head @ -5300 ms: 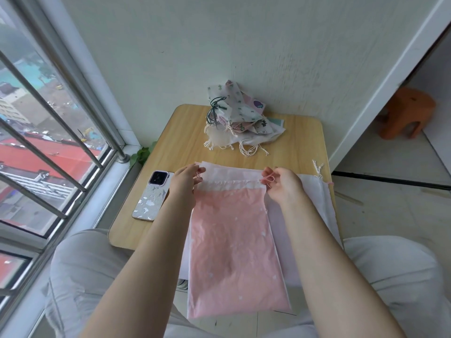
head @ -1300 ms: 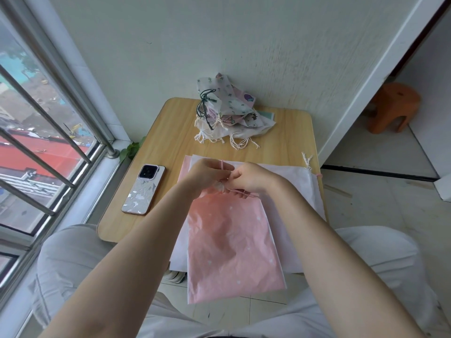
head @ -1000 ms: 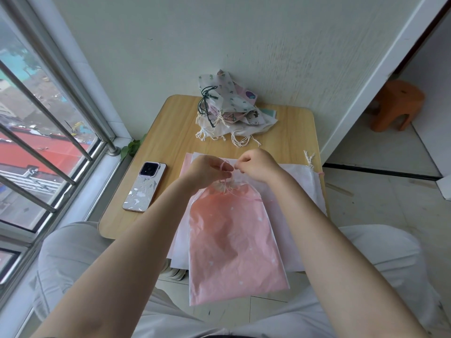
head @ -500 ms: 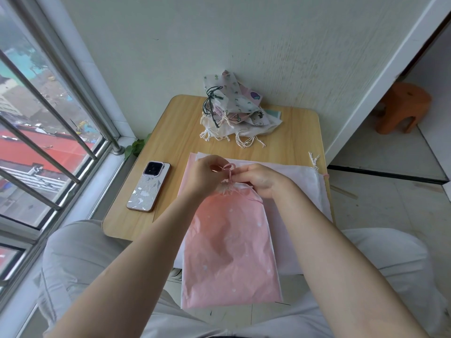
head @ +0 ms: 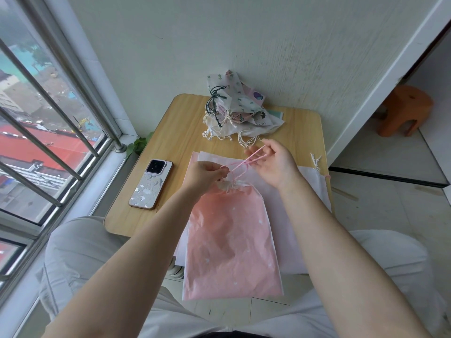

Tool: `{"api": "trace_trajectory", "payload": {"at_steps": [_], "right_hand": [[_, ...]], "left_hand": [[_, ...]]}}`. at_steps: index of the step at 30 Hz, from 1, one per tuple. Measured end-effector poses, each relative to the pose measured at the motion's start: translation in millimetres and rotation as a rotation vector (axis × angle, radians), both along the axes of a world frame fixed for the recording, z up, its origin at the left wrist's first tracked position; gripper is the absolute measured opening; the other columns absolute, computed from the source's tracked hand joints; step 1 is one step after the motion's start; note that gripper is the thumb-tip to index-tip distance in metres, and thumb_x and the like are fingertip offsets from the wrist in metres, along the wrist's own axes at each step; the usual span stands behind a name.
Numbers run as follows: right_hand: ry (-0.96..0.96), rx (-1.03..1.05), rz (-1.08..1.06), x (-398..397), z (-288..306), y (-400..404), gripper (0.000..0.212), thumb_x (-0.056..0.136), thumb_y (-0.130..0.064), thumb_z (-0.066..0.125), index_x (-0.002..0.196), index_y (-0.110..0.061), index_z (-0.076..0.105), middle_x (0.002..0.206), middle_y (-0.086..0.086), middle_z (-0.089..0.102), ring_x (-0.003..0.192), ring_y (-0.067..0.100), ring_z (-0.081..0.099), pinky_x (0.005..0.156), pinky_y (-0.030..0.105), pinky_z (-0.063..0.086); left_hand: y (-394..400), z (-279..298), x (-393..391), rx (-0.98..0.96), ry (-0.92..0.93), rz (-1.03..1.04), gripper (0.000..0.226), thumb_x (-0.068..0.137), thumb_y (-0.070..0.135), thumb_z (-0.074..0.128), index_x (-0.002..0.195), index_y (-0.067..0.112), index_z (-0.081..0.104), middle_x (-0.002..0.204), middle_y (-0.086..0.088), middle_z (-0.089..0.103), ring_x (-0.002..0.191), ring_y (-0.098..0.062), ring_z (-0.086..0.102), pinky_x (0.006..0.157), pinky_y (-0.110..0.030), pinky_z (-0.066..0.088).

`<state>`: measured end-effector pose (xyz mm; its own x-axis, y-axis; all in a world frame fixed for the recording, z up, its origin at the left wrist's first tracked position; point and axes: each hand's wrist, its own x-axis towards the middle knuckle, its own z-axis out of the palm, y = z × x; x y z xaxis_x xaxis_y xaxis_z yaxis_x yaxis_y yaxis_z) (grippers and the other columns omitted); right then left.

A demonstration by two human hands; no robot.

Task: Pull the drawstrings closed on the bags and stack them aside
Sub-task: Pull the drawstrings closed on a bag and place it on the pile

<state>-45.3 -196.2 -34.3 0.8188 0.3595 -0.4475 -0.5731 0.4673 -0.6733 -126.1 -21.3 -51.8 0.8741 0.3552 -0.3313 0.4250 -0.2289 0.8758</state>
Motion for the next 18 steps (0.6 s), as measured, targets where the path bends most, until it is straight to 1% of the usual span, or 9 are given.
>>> {"api": "trace_trajectory", "payload": {"at_steps": [1,3,4,6,8,10,13,15,18], "right_hand": [[0.011,0.049,-0.026,-0.6,3.6,0.7,0.048,0.094,-0.019,0.052,0.049,-0.017,0.036,0.064,0.006,0.057,0.068,0.022,0.064,0.083,0.036,0.051],[-0.005,-0.022,-0.035,-3.2,11.4,4.0,0.043,0.094,-0.020,0.052,0.056,-0.019,0.032,0.053,0.002,0.044,0.045,0.016,0.046,0.056,0.028,0.047],[-0.056,-0.164,-0.030,-3.4,13.7,5.1,0.041,0.092,-0.019,0.054,0.058,-0.020,0.031,0.049,-0.001,0.036,0.040,0.014,0.032,0.044,0.024,0.033],[-0.254,-0.564,0.011,-1.2,14.3,5.7,0.035,0.085,-0.015,0.056,0.061,-0.021,0.031,0.048,-0.002,0.027,0.041,0.015,0.018,0.045,0.023,0.015],[-0.533,-0.947,0.124,0.0,12.1,5.7,0.027,0.079,-0.013,0.054,0.061,-0.019,0.035,0.055,0.001,0.029,0.050,0.017,0.023,0.050,0.027,0.018],[-0.750,-1.211,0.266,-1.5,8.8,7.0,0.019,0.079,-0.015,0.057,0.067,-0.014,0.042,0.062,0.001,0.040,0.058,0.018,0.034,0.053,0.030,0.027],[-0.836,-1.359,0.491,-7.6,8.0,10.0,0.013,0.081,-0.024,0.062,0.085,-0.015,0.053,0.080,-0.005,0.058,0.072,0.015,0.054,0.064,0.031,0.044],[-0.869,-1.428,0.618,-10.7,8.2,10.7,0.015,0.078,-0.028,0.066,0.089,-0.019,0.060,0.088,-0.007,0.063,0.080,0.015,0.059,0.067,0.030,0.046],[-0.900,-1.478,0.775,-13.0,8.5,10.6,0.012,0.076,-0.028,0.071,0.085,-0.022,0.066,0.091,-0.007,0.067,0.085,0.014,0.062,0.071,0.029,0.051]], "left_hand": [[0.1,-0.1,-0.9,-0.001,0.007,-0.002,0.018,0.084,0.029,0.075,0.086,0.011,0.077,0.071,0.004,0.067,0.050,-0.004,0.058,0.050,-0.018,0.049],[0.4,-1.5,-1.0,-0.010,0.010,0.033,0.019,0.087,0.029,0.072,0.085,0.011,0.078,0.075,0.002,0.069,0.058,-0.008,0.058,0.053,-0.019,0.049],[1.5,-2.4,-0.4,-0.007,0.005,0.079,0.017,0.087,0.027,0.071,0.082,0.013,0.077,0.074,0.001,0.070,0.058,-0.009,0.057,0.054,-0.019,0.049],[7.1,-5.5,0.0,0.060,0.002,0.177,0.016,0.088,0.026,0.069,0.076,0.017,0.075,0.069,0.000,0.067,0.058,-0.012,0.055,0.056,-0.022,0.046],[11.8,-6.9,-0.8,0.124,0.022,0.186,0.017,0.087,0.027,0.068,0.076,0.017,0.075,0.066,-0.001,0.064,0.060,-0.015,0.054,0.061,-0.025,0.045],[11.3,-4.7,-1.8,0.125,0.063,0.153,0.017,0.085,0.026,0.068,0.075,0.015,0.076,0.065,-0.003,0.063,0.060,-0.017,0.054,0.063,-0.027,0.045],[14.4,-1.8,0.6,0.040,0.095,0.202,0.017,0.082,0.016,0.063,0.072,0.008,0.073,0.064,-0.004,0.065,0.057,-0.019,0.056,0.066,-0.030,0.053],[21.6,-1.7,2.0,-0.007,0.074,0.276,0.018,0.082,0.012,0.058,0.070,0.008,0.070,0.062,-0.003,0.067,0.056,-0.020,0.062,0.071,-0.037,0.059],[35.8,-0.7,1.1,0.158,0.087,0.373,0.027,0.087,0.020,0.052,0.068,0.006,0.066,0.058,-0.007,0.064,0.054,-0.024,0.055,0.060,-0.031,0.050]]}}
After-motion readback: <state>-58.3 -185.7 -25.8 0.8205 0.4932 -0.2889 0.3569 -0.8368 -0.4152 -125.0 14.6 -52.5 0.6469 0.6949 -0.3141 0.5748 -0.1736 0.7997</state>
